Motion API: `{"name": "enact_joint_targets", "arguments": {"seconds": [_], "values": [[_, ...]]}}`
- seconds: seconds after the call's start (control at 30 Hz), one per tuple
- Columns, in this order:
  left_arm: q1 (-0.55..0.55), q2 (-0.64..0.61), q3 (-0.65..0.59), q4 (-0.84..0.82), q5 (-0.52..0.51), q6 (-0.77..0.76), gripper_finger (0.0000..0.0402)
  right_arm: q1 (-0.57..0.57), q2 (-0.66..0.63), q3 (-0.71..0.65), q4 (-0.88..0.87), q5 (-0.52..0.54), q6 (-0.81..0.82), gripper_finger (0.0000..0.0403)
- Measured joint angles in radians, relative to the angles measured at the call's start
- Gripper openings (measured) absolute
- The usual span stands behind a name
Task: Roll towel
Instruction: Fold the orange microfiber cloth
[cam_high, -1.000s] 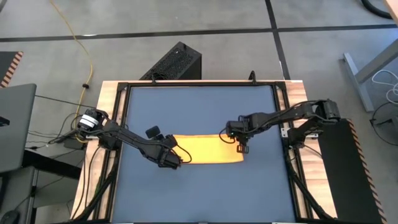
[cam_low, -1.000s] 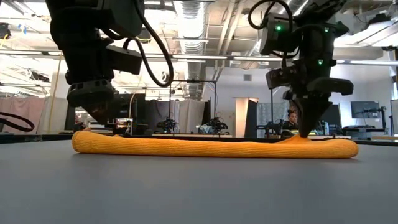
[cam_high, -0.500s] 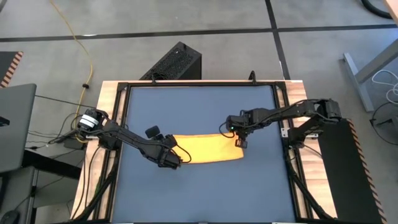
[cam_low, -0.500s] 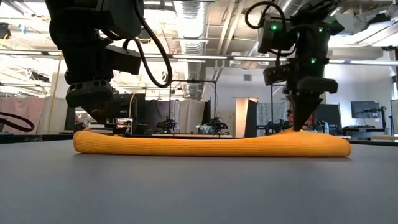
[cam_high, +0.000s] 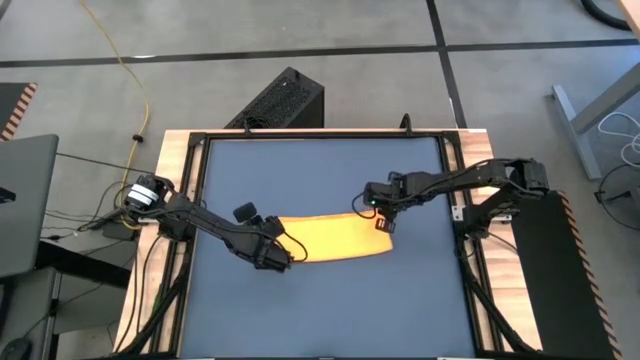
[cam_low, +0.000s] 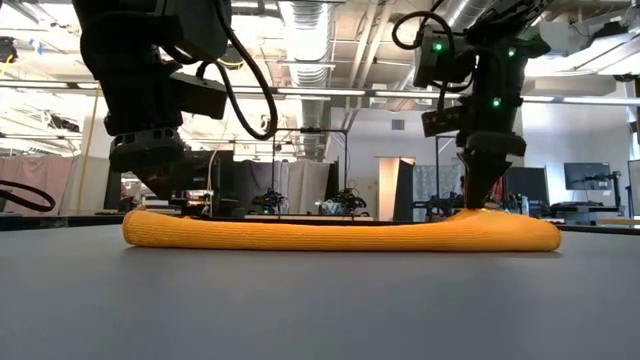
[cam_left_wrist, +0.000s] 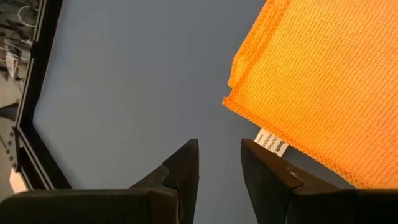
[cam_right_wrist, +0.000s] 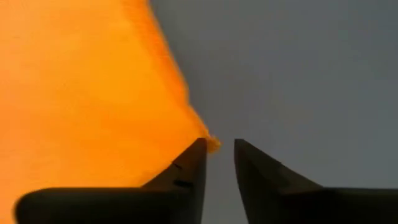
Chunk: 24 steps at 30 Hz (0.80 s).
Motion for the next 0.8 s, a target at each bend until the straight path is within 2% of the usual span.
{"name": "enact_joint_targets", "arguments": {"seconds": [0.07,0.17,0.4,0.57,0.8], "values": [[-0.007,0.0,-0.001,0.058,-0.021,0.027,0.011,0.0,0.0,0.0,-0.006,0.018,-0.005,0.0135],[-0.011,-0.001,-0.032,0.203,-0.033,0.159,0.011,0.006,-0.005,0.0,-0.014,-0.01,-0.006,0.0155],[0.114,-0.001,-0.134,0.393,0.062,0.341,0.011,0.032,-0.088,0.0,-0.066,0.025,0.017,0.0167],[0.177,-0.001,-0.148,0.431,0.07,0.455,0.011,0.055,-0.136,0.0,-0.063,0.024,0.032,0.0164],[0.261,-0.005,-0.145,0.421,0.174,0.523,0.0104,0.113,-0.14,-0.016,-0.009,0.022,0.097,0.0164]]}}
